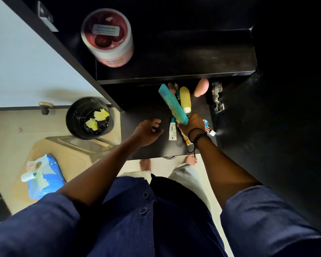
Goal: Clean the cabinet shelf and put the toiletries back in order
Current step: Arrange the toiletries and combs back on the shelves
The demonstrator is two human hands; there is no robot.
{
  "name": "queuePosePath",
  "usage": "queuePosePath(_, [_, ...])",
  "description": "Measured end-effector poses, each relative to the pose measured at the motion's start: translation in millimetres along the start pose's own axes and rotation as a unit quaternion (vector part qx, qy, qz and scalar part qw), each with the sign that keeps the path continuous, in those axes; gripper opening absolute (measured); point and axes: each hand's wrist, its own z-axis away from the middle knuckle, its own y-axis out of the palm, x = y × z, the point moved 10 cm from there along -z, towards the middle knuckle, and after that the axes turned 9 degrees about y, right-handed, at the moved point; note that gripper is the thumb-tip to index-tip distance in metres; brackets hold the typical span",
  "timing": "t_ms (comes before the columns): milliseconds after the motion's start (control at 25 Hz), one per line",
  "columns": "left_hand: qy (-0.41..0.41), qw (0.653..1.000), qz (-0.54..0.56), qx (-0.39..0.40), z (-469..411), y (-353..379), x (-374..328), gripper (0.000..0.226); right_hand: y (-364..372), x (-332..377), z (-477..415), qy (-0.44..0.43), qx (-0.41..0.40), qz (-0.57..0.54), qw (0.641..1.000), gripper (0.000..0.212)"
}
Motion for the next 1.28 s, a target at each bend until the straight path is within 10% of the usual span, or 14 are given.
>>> queuePosePath(520, [-0.001, 0.995, 0.1, -0.017, 10, -10, -38, 0.028, -57, 16, 9, -0.02, 0.04, -0.145, 0.988, 0.035])
queuePosePath(760, [-0.053, 0.888, 0.456, -0.009, 19, -7, -64, 0.024, -47, 45, 34, -0.074, 0.182, -0.221, 0.955, 0.031])
queuePosePath(1080, [-0.067, 0.85, 0.501, -0.151, 17, -41, -53, 0.018, -56, 53, 44, -0.075, 0.152, -0.27, 0.948, 0.028])
queuePosePath(1280, [-0.021, 0.837, 0.536, -0.103, 22, -38, -71, 0.025, -53, 47, 67, -0.052, 0.217, -0.273, 0.936, 0.033])
